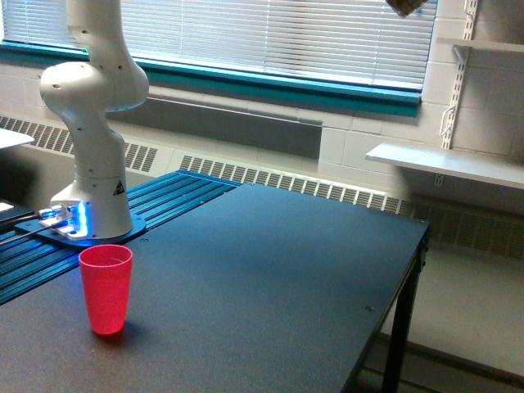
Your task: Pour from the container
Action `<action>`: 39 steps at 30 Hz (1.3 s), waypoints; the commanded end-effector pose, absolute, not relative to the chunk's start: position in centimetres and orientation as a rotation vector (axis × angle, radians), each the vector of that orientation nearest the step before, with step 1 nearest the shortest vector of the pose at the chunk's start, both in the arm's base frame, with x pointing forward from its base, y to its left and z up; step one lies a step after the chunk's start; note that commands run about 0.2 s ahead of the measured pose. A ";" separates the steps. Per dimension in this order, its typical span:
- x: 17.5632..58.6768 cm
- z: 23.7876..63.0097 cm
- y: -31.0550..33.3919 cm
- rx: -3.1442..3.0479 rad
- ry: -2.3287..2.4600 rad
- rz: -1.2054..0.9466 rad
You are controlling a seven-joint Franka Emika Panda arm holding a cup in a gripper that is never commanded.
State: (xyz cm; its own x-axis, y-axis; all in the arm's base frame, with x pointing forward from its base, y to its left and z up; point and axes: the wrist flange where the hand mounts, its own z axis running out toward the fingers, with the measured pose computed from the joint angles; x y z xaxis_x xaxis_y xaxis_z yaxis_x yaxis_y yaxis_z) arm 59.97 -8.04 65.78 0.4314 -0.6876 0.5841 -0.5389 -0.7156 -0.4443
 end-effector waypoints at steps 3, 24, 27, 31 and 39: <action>59.9 58.8 -6.1 -2.544 1.200 -0.959; 53.5 52.8 -7.4 -2.754 1.384 -0.862; 51.6 52.2 -7.8 -2.782 1.432 -0.837; 48.8 51.5 -8.3 -2.793 1.508 -0.796; 43.6 49.6 -9.1 -2.774 1.658 -0.722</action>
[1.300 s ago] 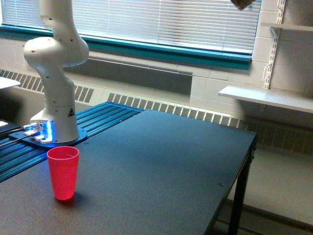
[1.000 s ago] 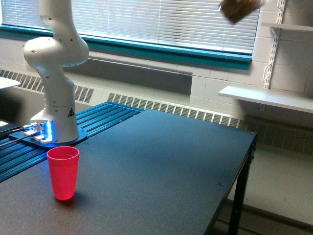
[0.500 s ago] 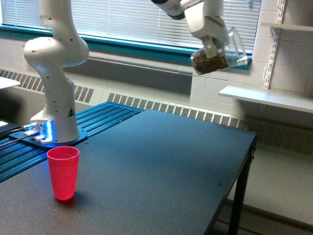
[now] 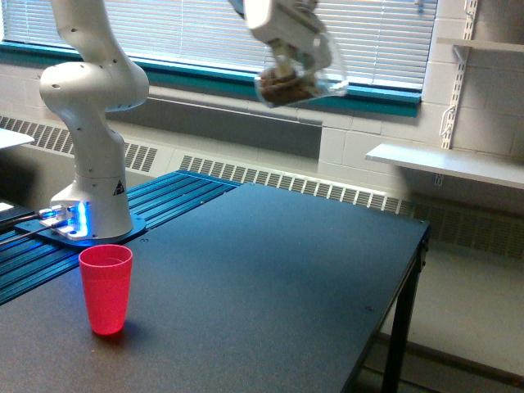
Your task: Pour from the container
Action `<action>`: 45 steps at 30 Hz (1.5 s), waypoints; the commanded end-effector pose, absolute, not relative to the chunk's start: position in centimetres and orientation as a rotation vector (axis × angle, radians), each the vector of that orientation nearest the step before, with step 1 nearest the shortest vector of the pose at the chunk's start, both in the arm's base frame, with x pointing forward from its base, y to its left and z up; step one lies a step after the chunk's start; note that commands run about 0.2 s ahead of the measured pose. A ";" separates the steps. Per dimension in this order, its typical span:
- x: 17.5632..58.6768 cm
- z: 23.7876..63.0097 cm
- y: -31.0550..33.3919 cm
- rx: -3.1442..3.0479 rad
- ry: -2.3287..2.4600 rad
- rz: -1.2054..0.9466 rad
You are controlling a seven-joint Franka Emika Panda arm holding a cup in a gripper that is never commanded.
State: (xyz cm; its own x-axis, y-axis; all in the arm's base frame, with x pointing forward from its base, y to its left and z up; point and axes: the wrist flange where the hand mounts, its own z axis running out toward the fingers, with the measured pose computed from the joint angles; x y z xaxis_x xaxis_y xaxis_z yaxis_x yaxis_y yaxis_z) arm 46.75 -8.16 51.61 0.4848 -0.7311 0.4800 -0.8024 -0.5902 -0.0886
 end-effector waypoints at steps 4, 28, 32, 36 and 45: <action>41.3 48.5 -9.6 2.448 -1.554 0.599; 30.3 43.9 -12.1 2.167 -1.965 0.439; 29.1 43.1 -12.2 2.126 -2.029 0.426; 28.0 42.2 -12.5 2.081 -2.096 0.414; 25.8 40.5 -13.9 1.952 -2.258 0.374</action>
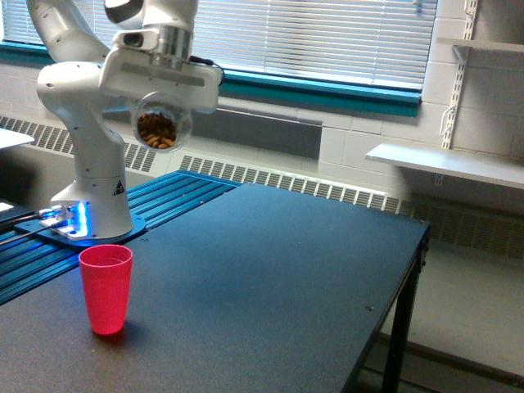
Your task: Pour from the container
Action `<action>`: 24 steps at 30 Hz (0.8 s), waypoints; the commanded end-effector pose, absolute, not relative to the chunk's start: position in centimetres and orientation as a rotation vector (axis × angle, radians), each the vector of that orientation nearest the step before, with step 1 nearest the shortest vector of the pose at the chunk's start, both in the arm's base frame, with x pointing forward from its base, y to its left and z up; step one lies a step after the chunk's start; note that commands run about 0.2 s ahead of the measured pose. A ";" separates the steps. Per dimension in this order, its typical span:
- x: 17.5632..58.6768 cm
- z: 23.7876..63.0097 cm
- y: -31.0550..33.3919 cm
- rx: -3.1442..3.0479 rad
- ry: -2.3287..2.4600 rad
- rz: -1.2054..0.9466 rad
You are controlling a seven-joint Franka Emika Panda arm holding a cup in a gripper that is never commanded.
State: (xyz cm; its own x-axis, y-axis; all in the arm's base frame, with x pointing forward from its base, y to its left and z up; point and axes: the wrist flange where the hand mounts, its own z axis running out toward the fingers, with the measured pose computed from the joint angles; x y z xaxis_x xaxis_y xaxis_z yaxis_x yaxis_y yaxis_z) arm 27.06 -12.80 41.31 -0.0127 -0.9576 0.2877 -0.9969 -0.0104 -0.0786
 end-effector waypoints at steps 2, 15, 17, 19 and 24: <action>25.4 40.2 -14.3 1.917 -2.288 0.365; 23.5 39.1 -17.9 1.753 -2.439 0.324; 23.3 38.8 -18.4 1.760 -2.443 0.312; 23.1 38.4 -19.1 1.762 -2.446 0.299; 23.0 37.7 -20.7 1.784 -2.449 0.278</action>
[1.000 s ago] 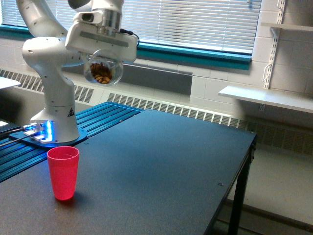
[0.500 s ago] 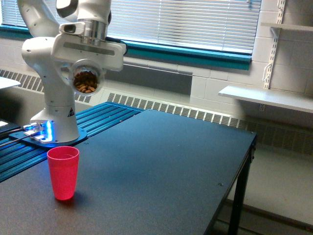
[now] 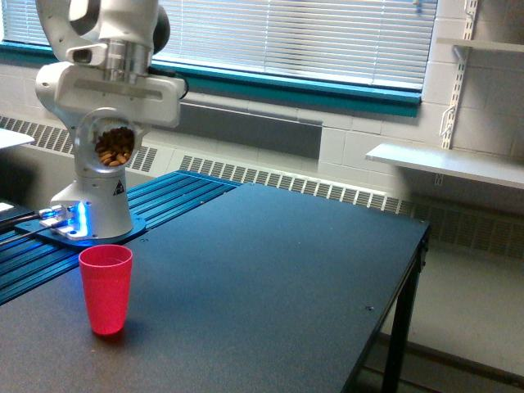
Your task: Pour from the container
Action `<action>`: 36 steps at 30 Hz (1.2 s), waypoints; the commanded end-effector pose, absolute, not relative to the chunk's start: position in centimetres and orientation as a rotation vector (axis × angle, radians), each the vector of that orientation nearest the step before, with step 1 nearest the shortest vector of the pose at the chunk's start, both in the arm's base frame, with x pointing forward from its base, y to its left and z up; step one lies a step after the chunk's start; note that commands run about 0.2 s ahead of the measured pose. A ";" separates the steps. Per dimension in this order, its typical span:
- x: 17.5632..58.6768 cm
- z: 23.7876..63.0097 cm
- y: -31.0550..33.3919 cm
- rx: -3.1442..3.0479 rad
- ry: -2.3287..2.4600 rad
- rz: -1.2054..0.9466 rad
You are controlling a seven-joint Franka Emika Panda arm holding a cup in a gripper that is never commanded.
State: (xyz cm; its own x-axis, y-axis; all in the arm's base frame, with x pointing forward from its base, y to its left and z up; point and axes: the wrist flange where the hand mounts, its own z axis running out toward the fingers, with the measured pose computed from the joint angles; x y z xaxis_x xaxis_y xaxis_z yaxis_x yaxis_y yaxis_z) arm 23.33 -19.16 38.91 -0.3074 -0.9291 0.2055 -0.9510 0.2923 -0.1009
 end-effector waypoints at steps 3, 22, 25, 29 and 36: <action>23.2 37.3 -21.6 1.796 -2.446 0.269; 25.3 35.0 -25.8 1.878 -2.417 0.183; 25.7 34.8 -26.1 1.884 -2.405 0.174; 26.0 34.4 -26.3 1.897 -2.388 0.149; 26.4 33.3 -26.4 1.884 -2.384 0.089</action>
